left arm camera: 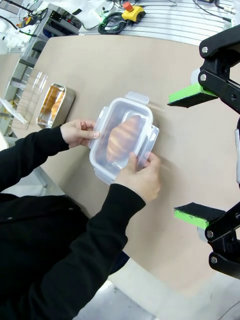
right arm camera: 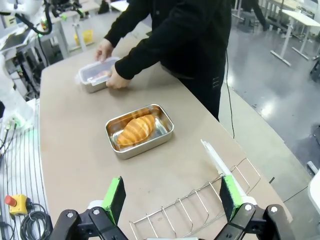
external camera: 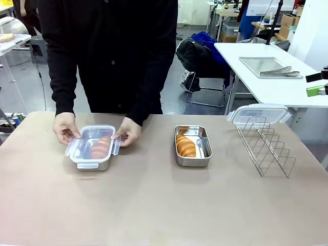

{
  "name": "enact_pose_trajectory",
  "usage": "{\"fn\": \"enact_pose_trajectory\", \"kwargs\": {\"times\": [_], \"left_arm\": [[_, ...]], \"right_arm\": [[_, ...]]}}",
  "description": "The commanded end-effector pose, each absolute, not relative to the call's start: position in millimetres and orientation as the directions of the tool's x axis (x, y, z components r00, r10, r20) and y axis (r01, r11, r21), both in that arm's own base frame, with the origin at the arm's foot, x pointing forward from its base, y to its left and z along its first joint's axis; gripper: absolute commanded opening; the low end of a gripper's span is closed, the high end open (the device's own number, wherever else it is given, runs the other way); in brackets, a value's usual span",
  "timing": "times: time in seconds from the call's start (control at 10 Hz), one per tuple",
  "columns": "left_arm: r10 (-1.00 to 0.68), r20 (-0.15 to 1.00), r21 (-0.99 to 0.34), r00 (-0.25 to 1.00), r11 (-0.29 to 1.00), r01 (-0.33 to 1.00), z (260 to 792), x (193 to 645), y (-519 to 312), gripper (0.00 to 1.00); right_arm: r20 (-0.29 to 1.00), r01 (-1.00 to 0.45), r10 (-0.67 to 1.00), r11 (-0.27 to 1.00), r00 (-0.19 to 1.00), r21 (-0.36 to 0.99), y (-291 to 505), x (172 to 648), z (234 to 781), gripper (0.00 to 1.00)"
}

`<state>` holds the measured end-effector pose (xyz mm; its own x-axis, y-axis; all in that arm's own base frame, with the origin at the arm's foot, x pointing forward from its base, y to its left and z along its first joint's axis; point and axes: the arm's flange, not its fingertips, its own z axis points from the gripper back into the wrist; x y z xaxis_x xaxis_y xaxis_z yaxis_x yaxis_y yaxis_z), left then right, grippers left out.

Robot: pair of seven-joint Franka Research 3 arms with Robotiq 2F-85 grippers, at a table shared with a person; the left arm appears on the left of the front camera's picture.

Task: Place the bread in airtight containers.
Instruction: Pick up one Airtight Container lid and hand it to the human.

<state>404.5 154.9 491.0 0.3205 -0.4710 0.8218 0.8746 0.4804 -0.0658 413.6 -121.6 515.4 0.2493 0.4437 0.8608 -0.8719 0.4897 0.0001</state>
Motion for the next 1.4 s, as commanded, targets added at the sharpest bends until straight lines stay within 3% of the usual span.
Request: {"fn": "enact_pose_trajectory", "kwargs": {"times": [0.0,0.9,1.3], "left_arm": [[-0.462,0.837,-0.05,0.293,0.469,0.882,490.9,404.1,153.7,1.0],[-0.462,0.837,-0.05,0.293,0.469,0.882,490.9,404.1,153.7,1.0],[-0.462,0.837,-0.05,0.293,0.469,0.882,490.9,404.1,153.7,1.0]], "right_arm": [[0.867,-0.872,0.433,0.49,0.247,0.004,-120.1,411.5,515.2,1.0],[0.861,-0.872,0.443,0.489,0.25,0.002,-122.1,413.0,515.4,1.0],[0.509,-0.907,0.808,0.407,0.299,-0.113,-66.1,520.5,516.6,1.0]]}}
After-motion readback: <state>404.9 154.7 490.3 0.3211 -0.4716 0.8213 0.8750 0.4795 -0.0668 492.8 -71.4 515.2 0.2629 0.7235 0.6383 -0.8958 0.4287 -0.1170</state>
